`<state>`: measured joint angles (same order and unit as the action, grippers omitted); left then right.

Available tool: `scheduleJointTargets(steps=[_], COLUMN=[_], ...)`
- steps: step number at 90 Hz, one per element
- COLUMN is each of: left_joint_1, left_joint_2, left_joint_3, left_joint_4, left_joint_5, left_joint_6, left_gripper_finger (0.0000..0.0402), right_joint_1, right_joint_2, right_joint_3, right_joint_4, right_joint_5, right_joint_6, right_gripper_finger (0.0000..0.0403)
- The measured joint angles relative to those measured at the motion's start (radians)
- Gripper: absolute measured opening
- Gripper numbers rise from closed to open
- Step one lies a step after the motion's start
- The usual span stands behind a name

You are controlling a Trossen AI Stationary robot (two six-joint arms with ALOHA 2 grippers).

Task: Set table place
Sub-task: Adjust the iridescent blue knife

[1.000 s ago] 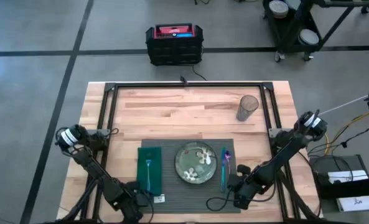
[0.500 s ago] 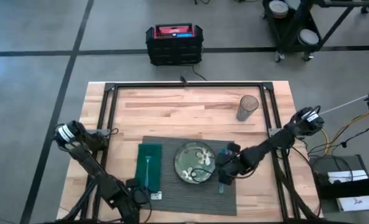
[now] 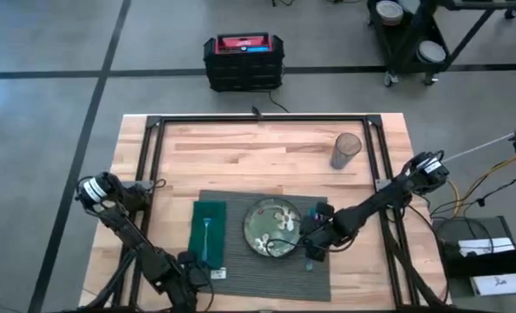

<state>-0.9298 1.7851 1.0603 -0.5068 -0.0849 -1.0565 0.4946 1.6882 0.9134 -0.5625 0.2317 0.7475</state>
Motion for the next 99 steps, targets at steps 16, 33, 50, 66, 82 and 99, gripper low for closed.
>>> scheduleJointTargets(steps=[16, 33, 50, 66, 82, 99], left_joint_1=[0.000, 0.000, 0.000, 0.000, 0.000, 0.001], left_joint_2=[0.000, 0.000, -0.001, -0.002, -0.002, -0.002], left_joint_3=[-0.001, -0.001, -0.001, -0.001, -0.001, -0.001], left_joint_4=[0.001, 0.002, 0.002, 0.001, 0.001, 0.001], left_joint_5=[0.000, -0.001, -0.001, -0.001, -0.003, -0.003], left_joint_6=[0.004, 0.008, 0.008, 0.008, 0.022, 0.026], left_gripper_finger=[0.0076, 0.0076, 0.0076, 0.0076, 0.0076, 0.0076], right_joint_1=[0.000, -0.002, -0.005, 0.026, 0.069, 0.076], right_joint_2=[0.000, -0.001, -0.012, -0.031, -0.007, 0.010], right_joint_3=[-0.004, -0.010, -0.010, -0.002, -0.003, -0.002], right_joint_4=[0.015, 0.081, 0.066, 0.069, 0.077, 0.127], right_joint_5=[0.004, 0.025, 0.029, -0.097, -0.108, -0.108], right_joint_6=[-0.014, -0.052, -0.017, 0.018, 0.066, 0.066], right_gripper_finger=[0.0000, 0.0000, 0.0000, 0.0000, 0.0000, 0.0000])
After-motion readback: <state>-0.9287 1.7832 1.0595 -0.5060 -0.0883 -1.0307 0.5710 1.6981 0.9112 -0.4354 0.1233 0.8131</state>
